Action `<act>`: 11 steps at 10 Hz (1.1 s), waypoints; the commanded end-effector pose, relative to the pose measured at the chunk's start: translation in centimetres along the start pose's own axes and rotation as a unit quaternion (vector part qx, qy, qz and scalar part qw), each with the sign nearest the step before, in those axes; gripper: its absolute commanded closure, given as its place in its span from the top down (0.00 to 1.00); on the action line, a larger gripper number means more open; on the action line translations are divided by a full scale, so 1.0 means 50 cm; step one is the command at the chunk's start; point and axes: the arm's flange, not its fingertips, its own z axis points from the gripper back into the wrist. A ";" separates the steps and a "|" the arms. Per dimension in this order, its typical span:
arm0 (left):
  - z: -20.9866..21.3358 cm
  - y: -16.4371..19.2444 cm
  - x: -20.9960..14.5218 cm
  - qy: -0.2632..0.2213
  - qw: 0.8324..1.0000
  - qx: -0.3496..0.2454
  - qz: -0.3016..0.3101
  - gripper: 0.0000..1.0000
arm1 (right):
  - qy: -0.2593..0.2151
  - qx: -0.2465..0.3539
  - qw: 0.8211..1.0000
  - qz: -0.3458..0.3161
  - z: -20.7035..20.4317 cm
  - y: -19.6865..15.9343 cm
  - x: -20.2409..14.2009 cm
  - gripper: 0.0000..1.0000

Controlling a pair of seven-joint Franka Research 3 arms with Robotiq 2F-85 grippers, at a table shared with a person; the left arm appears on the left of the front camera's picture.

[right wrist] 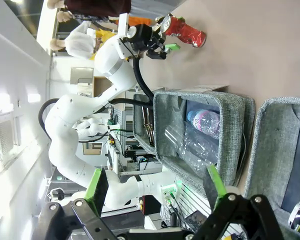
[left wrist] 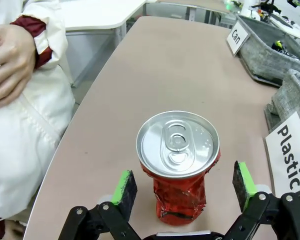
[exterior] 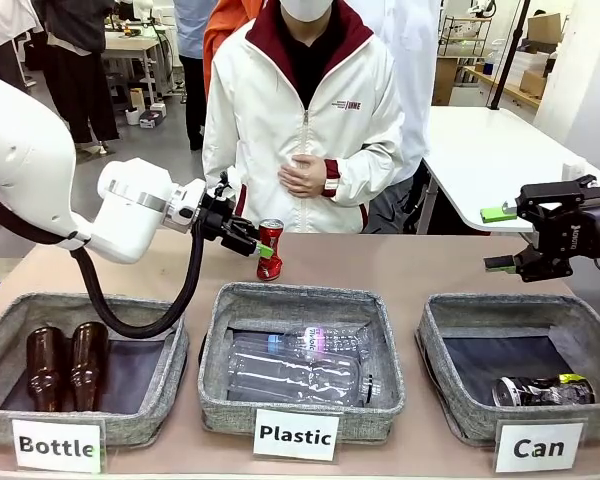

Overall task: Sort the can waste into the basket.
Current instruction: Pick up the can waste from the table and place it in the right Fabric basket.

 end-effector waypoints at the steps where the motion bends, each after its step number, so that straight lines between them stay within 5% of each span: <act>1: -0.017 0.019 0.006 -0.019 1.000 0.007 0.000 1.00 | 0.004 -0.001 1.000 0.007 0.002 -0.001 -0.001 1.00; 7: -0.033 0.025 0.000 -0.038 0.999 -0.003 -0.011 1.00 | 0.004 -0.001 1.000 0.007 0.002 -0.001 -0.001 1.00; 8: -0.034 0.024 0.000 -0.035 0.999 -0.005 -0.010 0.42 | 0.004 -0.001 1.000 0.007 0.002 -0.001 -0.001 1.00; 9: -0.034 0.025 0.000 -0.035 0.999 -0.007 -0.011 0.42 | 0.004 -0.001 1.000 0.007 0.002 -0.001 -0.001 1.00; 10: -0.033 0.026 0.001 -0.036 0.999 -0.007 -0.015 0.00 | 0.004 -0.001 1.000 0.007 0.002 -0.001 -0.001 1.00; 11: -0.034 0.024 0.001 -0.038 0.999 -0.006 -0.017 0.00 | 0.004 -0.001 1.000 0.007 0.002 -0.001 -0.001 1.00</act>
